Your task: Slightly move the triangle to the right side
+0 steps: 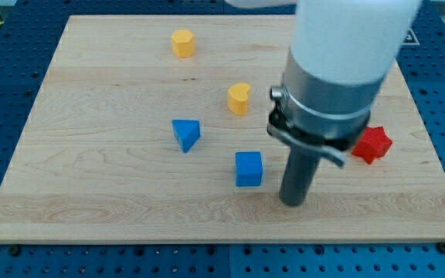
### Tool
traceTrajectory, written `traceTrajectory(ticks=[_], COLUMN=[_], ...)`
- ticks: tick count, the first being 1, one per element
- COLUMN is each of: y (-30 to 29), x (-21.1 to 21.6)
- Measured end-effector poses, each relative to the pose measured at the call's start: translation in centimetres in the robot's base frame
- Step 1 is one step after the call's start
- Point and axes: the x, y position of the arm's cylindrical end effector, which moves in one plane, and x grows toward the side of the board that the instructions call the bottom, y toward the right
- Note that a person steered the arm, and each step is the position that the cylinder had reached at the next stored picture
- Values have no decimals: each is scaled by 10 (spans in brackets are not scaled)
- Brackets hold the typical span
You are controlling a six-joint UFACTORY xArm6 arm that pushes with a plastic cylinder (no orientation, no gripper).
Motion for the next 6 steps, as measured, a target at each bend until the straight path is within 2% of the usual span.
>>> traceTrajectory(ticks=[1, 2, 4, 5, 6], y=[-41, -106, -171, -171, -176], x=[29, 24, -82, -85, -106])
